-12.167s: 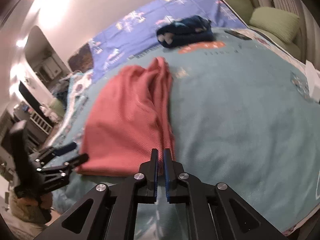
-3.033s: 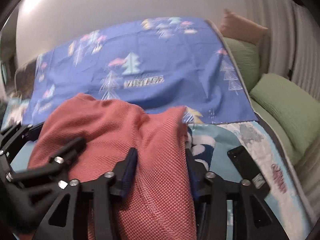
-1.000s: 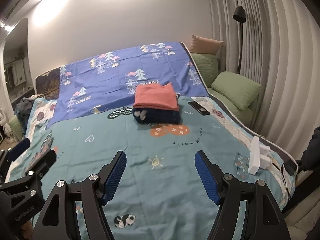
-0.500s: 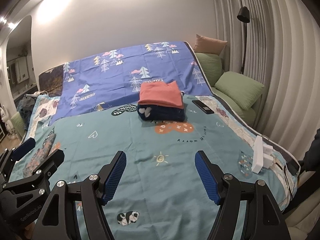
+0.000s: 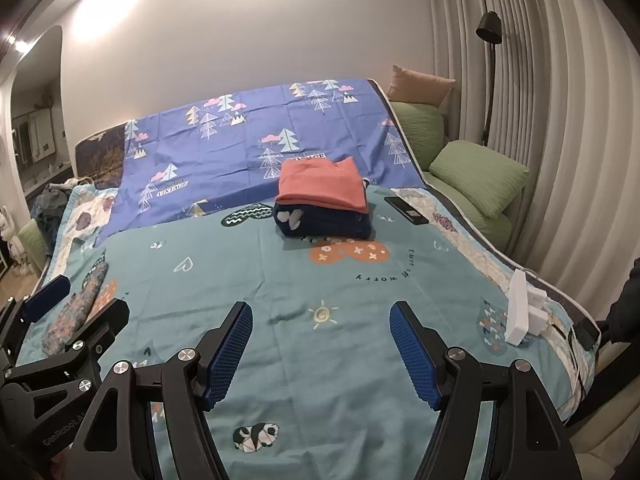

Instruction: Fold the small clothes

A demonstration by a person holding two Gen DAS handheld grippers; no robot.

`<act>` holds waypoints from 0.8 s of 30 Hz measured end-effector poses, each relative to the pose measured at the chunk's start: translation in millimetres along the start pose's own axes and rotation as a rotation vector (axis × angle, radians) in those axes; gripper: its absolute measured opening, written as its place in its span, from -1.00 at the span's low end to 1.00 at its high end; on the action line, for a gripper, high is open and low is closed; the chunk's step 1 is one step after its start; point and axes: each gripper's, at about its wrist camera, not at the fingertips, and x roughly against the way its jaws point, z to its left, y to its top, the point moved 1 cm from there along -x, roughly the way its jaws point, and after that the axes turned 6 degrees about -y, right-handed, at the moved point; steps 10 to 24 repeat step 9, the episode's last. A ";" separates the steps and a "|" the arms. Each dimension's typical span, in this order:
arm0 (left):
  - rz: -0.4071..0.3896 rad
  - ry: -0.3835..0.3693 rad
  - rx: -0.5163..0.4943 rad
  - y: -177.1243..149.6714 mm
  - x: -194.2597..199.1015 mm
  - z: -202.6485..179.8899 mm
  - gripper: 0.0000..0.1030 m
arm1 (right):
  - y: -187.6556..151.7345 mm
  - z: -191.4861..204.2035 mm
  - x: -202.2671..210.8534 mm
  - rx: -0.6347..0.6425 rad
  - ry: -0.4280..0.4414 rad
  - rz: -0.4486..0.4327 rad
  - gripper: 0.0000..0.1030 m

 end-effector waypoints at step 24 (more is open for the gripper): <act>0.012 0.002 0.007 -2.9 -4.2 4.3 0.69 | -0.2 0.1 -1.0 0.001 0.000 0.002 0.41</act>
